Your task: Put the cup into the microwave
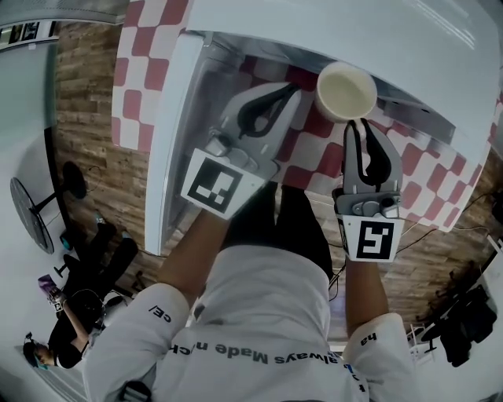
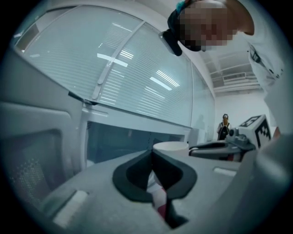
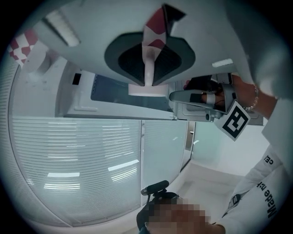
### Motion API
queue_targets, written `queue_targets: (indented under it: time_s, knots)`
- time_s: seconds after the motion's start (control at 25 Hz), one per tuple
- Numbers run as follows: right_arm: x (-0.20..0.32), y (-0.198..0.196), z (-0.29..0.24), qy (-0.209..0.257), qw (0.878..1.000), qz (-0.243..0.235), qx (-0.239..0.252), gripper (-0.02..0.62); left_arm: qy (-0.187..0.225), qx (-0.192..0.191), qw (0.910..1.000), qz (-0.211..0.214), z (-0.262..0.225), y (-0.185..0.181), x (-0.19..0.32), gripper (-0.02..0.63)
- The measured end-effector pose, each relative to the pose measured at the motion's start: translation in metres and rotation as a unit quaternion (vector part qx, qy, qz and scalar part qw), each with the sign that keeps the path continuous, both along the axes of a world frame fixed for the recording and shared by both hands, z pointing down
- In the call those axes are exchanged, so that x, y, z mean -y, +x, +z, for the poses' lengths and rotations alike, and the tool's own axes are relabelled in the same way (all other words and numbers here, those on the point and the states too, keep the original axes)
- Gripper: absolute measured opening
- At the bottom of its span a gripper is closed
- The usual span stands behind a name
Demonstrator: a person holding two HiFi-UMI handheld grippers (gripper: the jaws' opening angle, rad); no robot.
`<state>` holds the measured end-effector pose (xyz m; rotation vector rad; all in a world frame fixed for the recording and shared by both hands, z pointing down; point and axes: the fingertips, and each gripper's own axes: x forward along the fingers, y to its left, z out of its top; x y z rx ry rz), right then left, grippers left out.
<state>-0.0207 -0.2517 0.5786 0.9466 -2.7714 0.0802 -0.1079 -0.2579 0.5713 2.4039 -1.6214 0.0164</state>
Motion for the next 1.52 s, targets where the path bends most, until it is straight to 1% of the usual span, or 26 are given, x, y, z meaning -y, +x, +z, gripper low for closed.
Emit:
queue_targets:
  time_s: [0.12, 0.32, 0.48, 0.64, 0.84, 0.96, 1.12, 1.52]
  knots:
    - [0.013, -0.005, 0.009, 0.003, 1.0, 0.009, 0.0, 0.048, -0.002, -0.002, 1.0, -0.004, 0.011, -0.006, 0.008, 0.003]
    - [0.026, -0.015, 0.021, 0.019, 1.0, 0.01, -0.003, 0.048, 0.011, 0.004, 0.9997, -0.019, 0.02, -0.016, 0.021, 0.005]
    - [0.036, -0.026, 0.023, 0.031, 0.999, 0.013, 0.01, 0.048, 0.02, 0.012, 0.9994, -0.025, 0.022, -0.018, 0.032, 0.005]
    - [0.048, -0.03, 0.031, 0.023, 0.999, 0.021, 0.006, 0.048, 0.024, 0.015, 0.999, -0.034, 0.025, -0.022, 0.044, 0.003]
    - [0.064, -0.042, 0.035, 0.027, 0.999, 0.027, 0.013, 0.048, 0.031, 0.026, 0.9986, -0.034, 0.032, -0.025, 0.057, 0.005]
    - [0.071, -0.048, 0.037, 0.03, 0.999, 0.03, 0.012, 0.048, 0.031, 0.027, 0.9986, -0.034, 0.037, -0.028, 0.063, 0.005]
    - [0.082, -0.051, 0.037, 0.033, 0.999, 0.037, 0.018, 0.048, 0.031, 0.026, 0.9985, -0.037, 0.039, -0.029, 0.069, 0.003]
    - [0.103, -0.051, 0.043, 0.042, 0.998, 0.045, 0.014, 0.048, 0.03, 0.03, 0.9977, -0.052, 0.044, -0.04, 0.082, 0.003]
